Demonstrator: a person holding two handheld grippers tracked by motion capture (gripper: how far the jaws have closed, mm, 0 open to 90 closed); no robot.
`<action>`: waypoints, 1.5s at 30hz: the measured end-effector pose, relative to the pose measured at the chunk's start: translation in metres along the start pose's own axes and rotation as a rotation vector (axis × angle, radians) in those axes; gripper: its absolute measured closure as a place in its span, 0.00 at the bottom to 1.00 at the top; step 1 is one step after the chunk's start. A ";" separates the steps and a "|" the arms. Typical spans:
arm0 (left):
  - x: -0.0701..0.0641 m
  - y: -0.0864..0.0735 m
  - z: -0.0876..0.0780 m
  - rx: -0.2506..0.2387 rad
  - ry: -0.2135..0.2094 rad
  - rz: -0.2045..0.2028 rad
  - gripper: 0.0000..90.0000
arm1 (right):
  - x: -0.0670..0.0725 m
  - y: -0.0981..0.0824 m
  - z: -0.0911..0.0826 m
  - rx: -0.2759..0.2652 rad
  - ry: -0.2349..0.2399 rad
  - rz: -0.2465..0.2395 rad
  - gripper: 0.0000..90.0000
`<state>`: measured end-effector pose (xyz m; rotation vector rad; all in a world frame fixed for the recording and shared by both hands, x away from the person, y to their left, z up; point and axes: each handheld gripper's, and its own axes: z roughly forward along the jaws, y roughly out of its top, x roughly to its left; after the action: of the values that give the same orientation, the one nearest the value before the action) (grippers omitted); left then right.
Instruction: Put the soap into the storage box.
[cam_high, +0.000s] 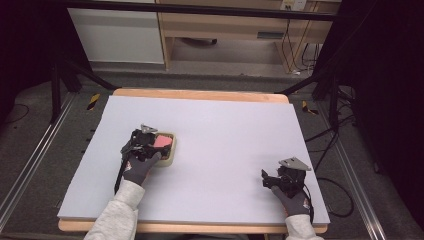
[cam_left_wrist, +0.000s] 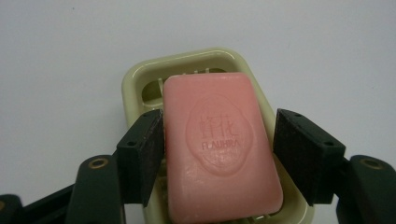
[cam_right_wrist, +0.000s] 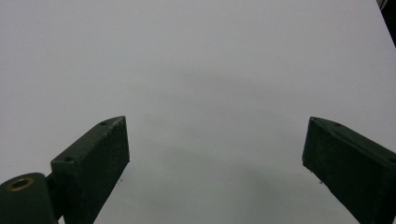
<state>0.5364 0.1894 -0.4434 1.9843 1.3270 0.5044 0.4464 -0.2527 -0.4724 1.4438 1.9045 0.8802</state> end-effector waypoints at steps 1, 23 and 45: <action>0.000 0.000 -0.001 -0.001 -0.004 0.002 0.36 | 0.000 0.000 0.000 -0.001 0.000 0.000 0.09; -0.005 -0.010 -0.039 -0.073 -0.056 0.098 0.25 | -0.002 0.000 -0.002 -0.015 -0.018 0.009 0.08; 0.029 -0.063 -0.065 -0.115 -0.008 0.061 0.25 | -0.006 -0.003 -0.006 -0.022 -0.071 0.055 0.06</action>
<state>0.4653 0.2522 -0.4460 1.9348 1.2083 0.5878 0.4418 -0.2604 -0.4703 1.5012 1.8056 0.8606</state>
